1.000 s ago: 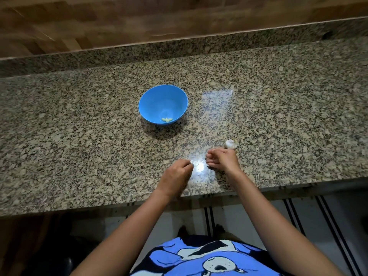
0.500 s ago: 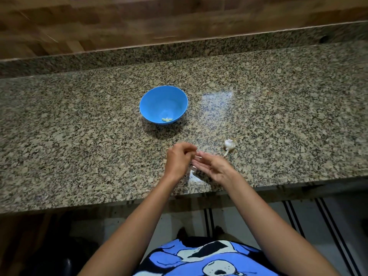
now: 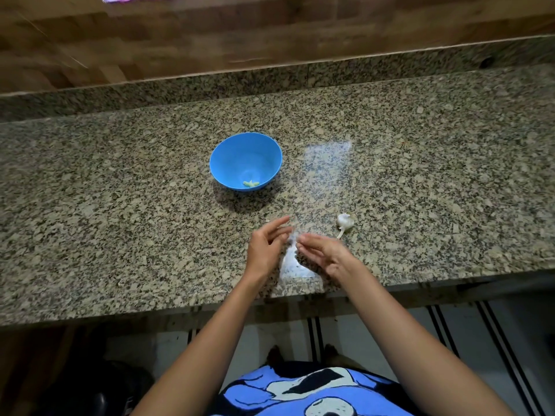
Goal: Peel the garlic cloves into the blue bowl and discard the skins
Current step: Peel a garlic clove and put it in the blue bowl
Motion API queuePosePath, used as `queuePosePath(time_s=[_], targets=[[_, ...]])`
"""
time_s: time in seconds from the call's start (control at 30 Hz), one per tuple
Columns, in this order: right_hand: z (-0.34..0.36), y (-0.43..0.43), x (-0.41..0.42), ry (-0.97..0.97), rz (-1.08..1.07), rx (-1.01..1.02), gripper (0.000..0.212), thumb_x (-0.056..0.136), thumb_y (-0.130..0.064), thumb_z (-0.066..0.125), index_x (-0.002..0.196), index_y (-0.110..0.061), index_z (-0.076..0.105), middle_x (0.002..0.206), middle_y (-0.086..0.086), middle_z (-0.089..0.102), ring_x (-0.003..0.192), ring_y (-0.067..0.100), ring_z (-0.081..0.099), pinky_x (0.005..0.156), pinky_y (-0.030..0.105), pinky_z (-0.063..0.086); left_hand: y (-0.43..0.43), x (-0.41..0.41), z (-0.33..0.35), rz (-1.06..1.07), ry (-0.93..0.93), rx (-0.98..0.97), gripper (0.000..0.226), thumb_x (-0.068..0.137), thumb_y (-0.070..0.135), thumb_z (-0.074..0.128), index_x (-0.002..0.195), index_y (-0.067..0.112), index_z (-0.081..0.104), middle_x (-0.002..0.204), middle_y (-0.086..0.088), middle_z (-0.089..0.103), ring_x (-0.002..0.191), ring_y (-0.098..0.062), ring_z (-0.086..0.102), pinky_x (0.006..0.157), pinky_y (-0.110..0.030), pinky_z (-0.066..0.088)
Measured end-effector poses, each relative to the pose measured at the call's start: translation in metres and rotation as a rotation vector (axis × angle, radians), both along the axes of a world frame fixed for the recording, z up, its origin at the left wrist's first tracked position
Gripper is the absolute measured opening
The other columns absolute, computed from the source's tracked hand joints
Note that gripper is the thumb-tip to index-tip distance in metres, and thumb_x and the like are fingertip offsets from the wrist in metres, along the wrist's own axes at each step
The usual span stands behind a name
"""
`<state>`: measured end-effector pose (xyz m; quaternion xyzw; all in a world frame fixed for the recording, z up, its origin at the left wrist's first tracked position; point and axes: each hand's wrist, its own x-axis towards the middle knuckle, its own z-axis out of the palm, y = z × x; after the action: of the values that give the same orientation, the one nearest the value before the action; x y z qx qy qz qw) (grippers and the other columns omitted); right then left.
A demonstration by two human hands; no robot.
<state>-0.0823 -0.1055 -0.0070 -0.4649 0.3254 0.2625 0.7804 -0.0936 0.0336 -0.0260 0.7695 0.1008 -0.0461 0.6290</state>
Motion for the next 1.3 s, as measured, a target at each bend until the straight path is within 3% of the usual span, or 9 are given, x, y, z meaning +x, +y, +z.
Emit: queuePosePath(time_s=[0.07,0.2,0.27,0.67,0.83,0.97,1.07,1.17,1.3], targets=[[-0.003,-0.004,0.001,-0.035,-0.001,-0.091,0.013,0.080,0.010,0.062,0.092,0.006,0.063,0.073,0.014,0.068,0.068,0.020,0.068,0.064,0.026,0.057,0.012,0.006,-0.005,0.083,-0.056,0.250,0.033,0.091,0.001,0.055,0.120,0.015,0.062,0.116,-0.001,0.067,0.084,-0.003,0.066,0.070,-0.013,0.053],[-0.008,-0.007,0.002,-0.060,-0.030,-0.172,0.012,0.084,0.009,0.059,0.095,0.008,0.063,0.080,0.016,0.066,0.072,0.022,0.066,0.059,0.023,0.057,0.019,0.028,-0.021,-0.193,-0.147,0.801,0.039,0.097,0.004,0.043,0.135,0.013,0.049,0.142,-0.006,0.046,0.127,-0.020,0.047,0.108,-0.033,0.038],[-0.010,-0.007,0.001,-0.077,-0.041,-0.191,0.011,0.084,0.008,0.059,0.094,0.007,0.063,0.080,0.016,0.065,0.072,0.022,0.066,0.059,0.022,0.057,0.014,0.028,-0.026,-0.264,-0.206,0.933,0.037,0.098,0.006,0.043,0.134,0.012,0.048,0.137,-0.009,0.048,0.122,-0.022,0.047,0.105,-0.035,0.041],[-0.010,-0.002,-0.005,-0.103,-0.045,-0.138,0.013,0.085,0.007,0.058,0.097,0.007,0.061,0.083,0.015,0.065,0.077,0.022,0.065,0.065,0.024,0.057,0.043,-0.037,-0.039,-0.627,-0.586,0.982,0.040,0.063,0.003,0.082,0.101,0.008,0.071,0.100,-0.009,0.070,0.088,-0.022,0.067,0.071,-0.030,0.058],[-0.011,0.009,-0.008,-0.116,-0.016,-0.128,0.015,0.085,0.007,0.058,0.099,0.010,0.060,0.081,0.015,0.064,0.074,0.021,0.064,0.061,0.020,0.057,0.042,-0.037,-0.038,-0.588,-0.478,1.014,0.021,0.069,-0.001,0.076,0.086,0.004,0.065,0.082,-0.010,0.065,0.069,-0.025,0.063,0.053,-0.036,0.056],[-0.010,0.019,-0.005,-0.129,0.024,-0.157,0.017,0.084,0.006,0.059,0.101,0.008,0.060,0.082,0.014,0.065,0.075,0.021,0.065,0.065,0.021,0.057,0.028,-0.032,-0.030,-0.472,-0.260,1.100,0.009,0.088,0.000,0.054,0.094,0.005,0.059,0.086,-0.011,0.061,0.075,-0.028,0.059,0.062,-0.039,0.053],[-0.003,0.025,-0.005,-0.163,0.051,-0.168,0.016,0.084,0.006,0.059,0.099,0.010,0.060,0.082,0.014,0.065,0.074,0.021,0.065,0.065,0.021,0.056,0.024,-0.029,-0.016,-0.138,0.005,0.771,0.009,0.088,0.006,0.060,0.091,0.011,0.066,0.083,-0.002,0.066,0.074,-0.017,0.064,0.068,-0.032,0.056],[0.004,0.040,-0.006,-0.182,0.172,-0.158,0.014,0.083,0.006,0.060,0.096,0.008,0.062,0.080,0.013,0.066,0.070,0.019,0.066,0.065,0.022,0.057,0.051,-0.027,-0.001,0.367,0.390,-0.226,0.009,0.085,0.005,0.065,0.093,0.004,0.070,0.075,-0.004,0.070,0.066,-0.015,0.064,0.073,-0.031,0.056],[0.005,0.098,-0.013,-0.233,0.452,-0.102,0.018,0.083,0.007,0.061,0.100,0.012,0.062,0.078,0.014,0.065,0.057,0.011,0.066,0.060,0.017,0.056,0.116,-0.062,0.015,0.811,0.288,-1.104,0.028,0.091,-0.006,0.047,0.072,0.000,0.066,0.057,-0.005,0.064,0.049,-0.007,0.062,0.052,-0.015,0.053]])
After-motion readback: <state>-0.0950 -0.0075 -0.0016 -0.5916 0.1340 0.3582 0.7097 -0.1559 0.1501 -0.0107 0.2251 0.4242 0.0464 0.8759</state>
